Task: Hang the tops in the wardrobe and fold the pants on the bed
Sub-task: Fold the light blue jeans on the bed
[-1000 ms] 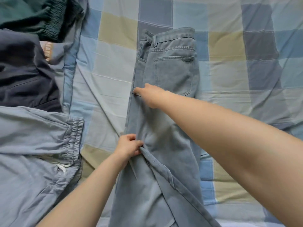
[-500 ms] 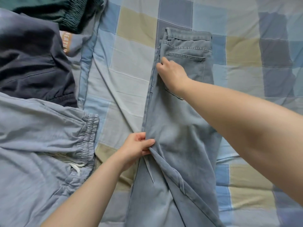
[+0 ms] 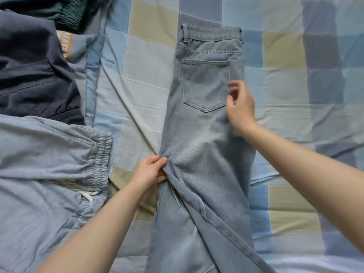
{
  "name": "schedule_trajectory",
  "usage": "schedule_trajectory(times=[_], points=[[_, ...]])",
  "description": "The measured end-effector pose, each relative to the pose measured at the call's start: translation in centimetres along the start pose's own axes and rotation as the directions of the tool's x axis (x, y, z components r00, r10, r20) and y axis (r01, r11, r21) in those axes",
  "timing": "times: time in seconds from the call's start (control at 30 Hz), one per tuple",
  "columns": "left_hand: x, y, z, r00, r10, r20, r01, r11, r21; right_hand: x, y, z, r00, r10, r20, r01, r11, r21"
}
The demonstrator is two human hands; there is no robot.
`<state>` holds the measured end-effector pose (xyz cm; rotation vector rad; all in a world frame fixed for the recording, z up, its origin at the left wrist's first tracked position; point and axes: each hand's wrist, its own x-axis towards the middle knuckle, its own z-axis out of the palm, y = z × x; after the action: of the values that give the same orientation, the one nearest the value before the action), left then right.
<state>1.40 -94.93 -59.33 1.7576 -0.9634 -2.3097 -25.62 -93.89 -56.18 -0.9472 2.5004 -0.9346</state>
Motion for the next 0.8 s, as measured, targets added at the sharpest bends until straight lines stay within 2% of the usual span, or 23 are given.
schedule_trajectory(times=[0.03, 0.1, 0.13, 0.2, 0.23, 0.27, 0.4, 0.53, 0.6, 0.7, 0.73, 0.8], points=[[0.0, 0.0, 0.3, 1.0, -0.004, -0.024, 0.003, 1.0, -0.026, -1.2, 2.5, -1.6, 0.987, 0.149, -0.059, -0.15, 0.989, -0.013], [-0.2, 0.0, 0.9, 0.997, -0.016, -0.072, 0.011, 0.998, -0.061, -3.6, 7.1, -4.4, 0.887, 0.458, -0.059, -0.46, 0.887, -0.034], [-0.1, 0.0, 1.6, 0.995, -0.01, -0.096, 0.005, 0.999, -0.042, -4.5, 8.8, -5.5, 0.822, 0.569, -0.019, -0.569, 0.822, 0.005], [0.3, -0.1, 2.0, 0.988, 0.029, -0.153, -0.02, 0.998, 0.062, -5.5, 9.6, -6.0, 0.692, 0.703, 0.162, -0.72, 0.657, 0.225], [0.5, -0.1, 2.2, 0.984, 0.045, -0.173, -0.024, 0.992, 0.121, -5.7, 9.3, -6.0, 0.636, 0.729, 0.254, -0.766, 0.558, 0.318], [0.7, -0.2, 2.5, 0.981, 0.052, -0.186, -0.021, 0.987, 0.161, -5.7, 9.2, -6.0, 0.605, 0.726, 0.325, -0.791, 0.504, 0.346], [1.0, -0.1, 2.3, 0.986, 0.001, -0.169, 0.019, 0.993, 0.116, -4.8, 8.4, -5.7, 0.587, 0.68, 0.439, -0.809, 0.514, 0.287], [0.8, -0.1, 2.2, 0.985, -0.008, -0.17, 0.025, 0.995, 0.101, -4.0, 7.9, -6.2, 0.461, 0.602, 0.652, -0.872, 0.444, 0.207], [0.7, -0.3, 2.4, 0.985, 0.009, -0.172, 0.01, 0.994, 0.111, -4.0, 8.3, -6.6, 0.455, 0.617, 0.642, -0.879, 0.429, 0.21], [0.8, -0.3, 3.0, 0.975, 0.057, -0.213, -0.018, 0.983, 0.183, -4.0, 9.6, -7.3, 0.545, 0.684, 0.484, -0.838, 0.425, 0.343], [0.8, -0.3, 3.2, 0.971, 0.073, -0.229, -0.027, 0.98, 0.198, -4.1, 10.0, -7.5, 0.547, 0.695, 0.467, -0.834, 0.405, 0.374], [1.0, -0.4, 3.5, 0.963, 0.089, -0.256, -0.035, 0.977, 0.208, -4.2, 10.5, -7.6, 0.486, 0.707, 0.513, -0.866, 0.312, 0.391]])
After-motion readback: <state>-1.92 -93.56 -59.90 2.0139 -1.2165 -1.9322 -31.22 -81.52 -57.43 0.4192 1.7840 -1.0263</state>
